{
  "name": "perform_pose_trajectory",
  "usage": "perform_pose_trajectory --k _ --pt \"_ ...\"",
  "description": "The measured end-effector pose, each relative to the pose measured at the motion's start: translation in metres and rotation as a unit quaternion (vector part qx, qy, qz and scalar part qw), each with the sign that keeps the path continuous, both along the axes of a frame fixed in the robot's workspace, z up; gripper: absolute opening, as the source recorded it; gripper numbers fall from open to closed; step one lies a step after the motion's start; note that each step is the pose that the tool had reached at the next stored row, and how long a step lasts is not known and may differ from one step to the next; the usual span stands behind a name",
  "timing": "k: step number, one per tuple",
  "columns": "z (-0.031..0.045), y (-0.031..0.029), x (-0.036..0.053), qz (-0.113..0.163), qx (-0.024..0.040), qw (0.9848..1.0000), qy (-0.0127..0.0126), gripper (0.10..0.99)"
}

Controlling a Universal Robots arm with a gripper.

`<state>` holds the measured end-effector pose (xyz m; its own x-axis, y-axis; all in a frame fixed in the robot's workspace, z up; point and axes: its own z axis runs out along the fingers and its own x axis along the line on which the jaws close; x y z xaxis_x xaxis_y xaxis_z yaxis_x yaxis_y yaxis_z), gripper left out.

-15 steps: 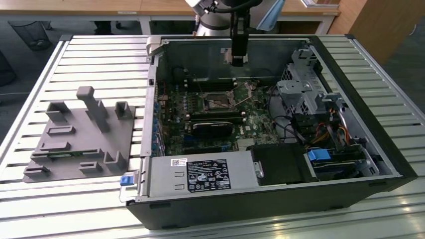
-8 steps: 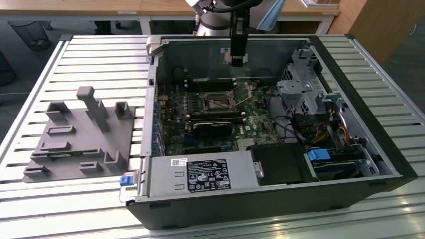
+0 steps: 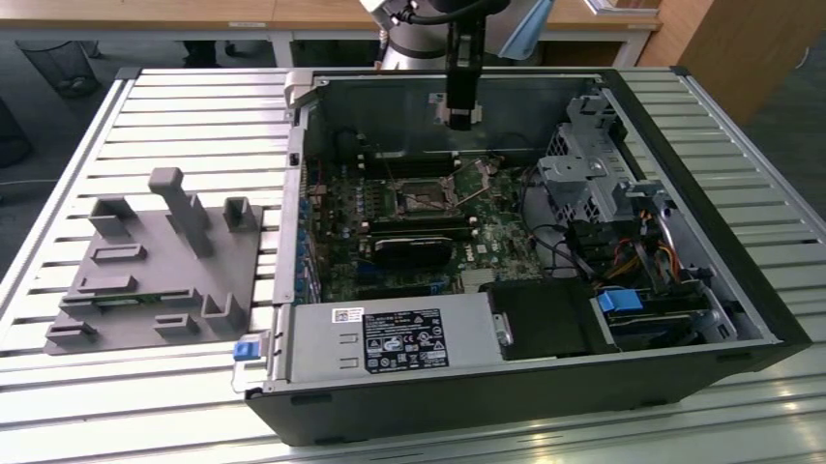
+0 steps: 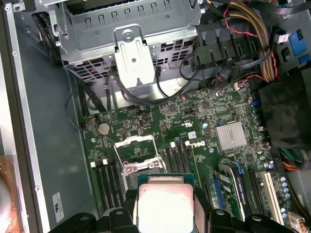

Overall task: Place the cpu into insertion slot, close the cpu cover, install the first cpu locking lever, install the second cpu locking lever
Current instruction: 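Place the cpu into insertion slot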

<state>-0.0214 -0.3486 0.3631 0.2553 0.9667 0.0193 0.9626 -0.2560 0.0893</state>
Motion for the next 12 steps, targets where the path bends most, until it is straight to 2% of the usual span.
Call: perform_pose_trajectory --k 12 --pt "-0.0009 0.0 0.0 -0.023 0.0 0.9997 0.0 0.541"
